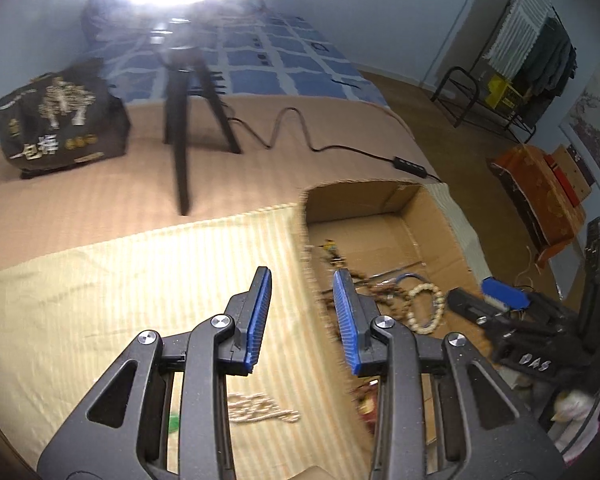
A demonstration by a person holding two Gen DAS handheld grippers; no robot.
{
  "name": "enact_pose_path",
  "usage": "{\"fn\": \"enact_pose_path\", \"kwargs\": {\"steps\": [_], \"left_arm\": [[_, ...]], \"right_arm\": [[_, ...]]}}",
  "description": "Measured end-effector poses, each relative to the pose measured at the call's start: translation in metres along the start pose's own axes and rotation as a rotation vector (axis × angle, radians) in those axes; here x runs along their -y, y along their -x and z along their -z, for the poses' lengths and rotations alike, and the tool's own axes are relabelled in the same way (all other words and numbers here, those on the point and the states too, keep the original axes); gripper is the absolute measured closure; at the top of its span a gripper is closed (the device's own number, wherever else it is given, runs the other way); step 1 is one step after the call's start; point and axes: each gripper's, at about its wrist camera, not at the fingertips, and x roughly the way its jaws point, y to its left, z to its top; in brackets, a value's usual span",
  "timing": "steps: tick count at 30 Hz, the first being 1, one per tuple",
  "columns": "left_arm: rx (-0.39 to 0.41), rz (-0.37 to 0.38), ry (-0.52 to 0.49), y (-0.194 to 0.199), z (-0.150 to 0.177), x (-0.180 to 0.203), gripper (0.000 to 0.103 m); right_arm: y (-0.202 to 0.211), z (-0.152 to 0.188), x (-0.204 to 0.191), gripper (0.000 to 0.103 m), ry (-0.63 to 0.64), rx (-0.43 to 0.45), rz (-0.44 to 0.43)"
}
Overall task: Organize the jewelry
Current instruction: 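Move the left tool to the green jade pendant while the right tool moves to the pearl necklace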
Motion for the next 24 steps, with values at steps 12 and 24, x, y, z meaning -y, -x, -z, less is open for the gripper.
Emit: {"fn": "enact_pose_path", "kwargs": {"steps": [12,24], "left_arm": [[0.049,-0.098,0.088,0.051,0.025,-0.095,0.064],[0.0,-0.138,0.077,0.072,0.075,-0.155,0.064]], "right_arm": [[0.019,0.004,-0.044,0.019,0.114,0.078,-0.113],[0.024,0.028,-0.12,0.019,0.325,0.076,-0.236]]}}
